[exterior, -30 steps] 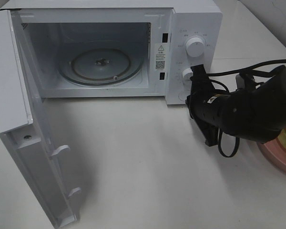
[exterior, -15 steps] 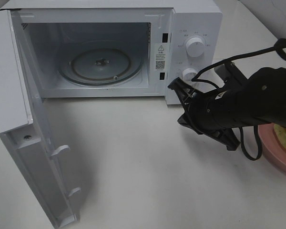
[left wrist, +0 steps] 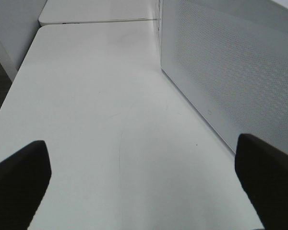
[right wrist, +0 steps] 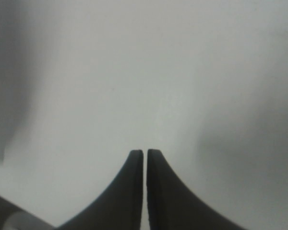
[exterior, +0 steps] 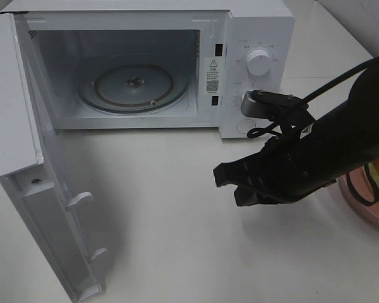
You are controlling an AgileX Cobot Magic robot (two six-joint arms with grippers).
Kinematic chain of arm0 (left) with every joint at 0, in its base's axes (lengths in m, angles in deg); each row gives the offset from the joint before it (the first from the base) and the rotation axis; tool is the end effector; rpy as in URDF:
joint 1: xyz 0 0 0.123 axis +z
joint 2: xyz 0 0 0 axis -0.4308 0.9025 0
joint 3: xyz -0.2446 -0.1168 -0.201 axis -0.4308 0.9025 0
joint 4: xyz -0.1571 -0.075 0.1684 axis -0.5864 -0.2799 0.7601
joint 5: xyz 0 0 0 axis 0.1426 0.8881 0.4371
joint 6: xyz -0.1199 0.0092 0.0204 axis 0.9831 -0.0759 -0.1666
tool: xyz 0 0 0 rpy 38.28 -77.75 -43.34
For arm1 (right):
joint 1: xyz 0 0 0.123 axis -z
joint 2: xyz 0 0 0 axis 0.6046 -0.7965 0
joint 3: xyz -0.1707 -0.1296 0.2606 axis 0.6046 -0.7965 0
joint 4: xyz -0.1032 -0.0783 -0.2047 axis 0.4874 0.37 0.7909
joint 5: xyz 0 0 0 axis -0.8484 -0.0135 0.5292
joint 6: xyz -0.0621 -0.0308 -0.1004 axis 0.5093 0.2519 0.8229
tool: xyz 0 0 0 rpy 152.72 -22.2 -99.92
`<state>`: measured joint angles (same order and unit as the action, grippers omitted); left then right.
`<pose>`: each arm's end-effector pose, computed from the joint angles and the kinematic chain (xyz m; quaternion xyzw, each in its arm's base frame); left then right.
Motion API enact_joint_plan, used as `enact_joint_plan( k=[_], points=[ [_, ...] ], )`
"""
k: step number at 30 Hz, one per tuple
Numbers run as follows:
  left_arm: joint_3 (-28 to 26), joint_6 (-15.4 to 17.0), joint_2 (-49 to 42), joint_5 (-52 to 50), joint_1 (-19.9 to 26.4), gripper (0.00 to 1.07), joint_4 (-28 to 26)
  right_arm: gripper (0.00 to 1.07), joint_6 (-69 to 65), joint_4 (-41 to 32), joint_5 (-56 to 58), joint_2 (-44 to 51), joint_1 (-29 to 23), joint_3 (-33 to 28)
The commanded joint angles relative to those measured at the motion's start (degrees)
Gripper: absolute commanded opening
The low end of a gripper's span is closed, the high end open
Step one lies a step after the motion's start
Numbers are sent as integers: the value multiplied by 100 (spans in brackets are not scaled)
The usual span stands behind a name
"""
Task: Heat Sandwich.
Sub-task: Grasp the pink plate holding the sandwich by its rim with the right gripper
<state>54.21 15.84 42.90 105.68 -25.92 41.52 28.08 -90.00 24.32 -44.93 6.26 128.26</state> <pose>-0.0365 -0.0012 0.2601 0.0238 0.8442 0.0047 0.5354 0.2325 0.1605 0.2026 -0.1006 0.9567 0.1804 0.2049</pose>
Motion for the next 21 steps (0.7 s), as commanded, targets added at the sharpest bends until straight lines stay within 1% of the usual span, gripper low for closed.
enact_joint_plan(
  k=[1, 2, 3, 6, 7, 8, 11, 12, 13, 15, 16, 17, 20, 21],
  points=[
    [6, 11, -160, 17, -11, 106, 0, 8, 424, 481, 837, 223, 80, 155],
    [6, 11, -160, 17, -11, 106, 0, 8, 424, 481, 837, 223, 80, 155],
    [6, 11, -160, 17, -11, 106, 0, 9, 447, 693, 1306, 292, 206, 264],
    [6, 11, -160, 17, -11, 106, 0, 10, 441, 1100, 2074, 361, 424, 487],
    [6, 11, -160, 17, -11, 106, 0, 10, 441, 1100, 2074, 361, 424, 487],
    [6, 11, -160, 17, -11, 106, 0, 11, 378, 1432, 2464, 384, 521, 613],
    [6, 11, -160, 17, -11, 106, 0, 15, 92, 1816, 2865, 384, 682, 785],
    [6, 11, -160, 17, -11, 106, 0, 15, 92, 1816, 2865, 384, 682, 785],
    [6, 11, -160, 17, -11, 106, 0, 21, -138, 2051, 3048, 384, 785, 905],
    [6, 11, -160, 17, -11, 106, 0, 29, -309, 2269, 3191, 384, 865, 1008],
    [6, 11, -160, 17, -11, 106, 0, 41, -372, 2366, 3254, 384, 917, 1071],
    [6, 11, -160, 17, -11, 106, 0, 41, -372, 2366, 3254, 384, 917, 1071],
    [6, 11, -160, 17, -11, 106, 0, 65, -413, 2567, 3380, 384, 1037, 1238],
    [6, 11, -160, 17, -11, 106, 0, 82, -395, 2676, 3398, 384, 1071, 1261]
  ],
)
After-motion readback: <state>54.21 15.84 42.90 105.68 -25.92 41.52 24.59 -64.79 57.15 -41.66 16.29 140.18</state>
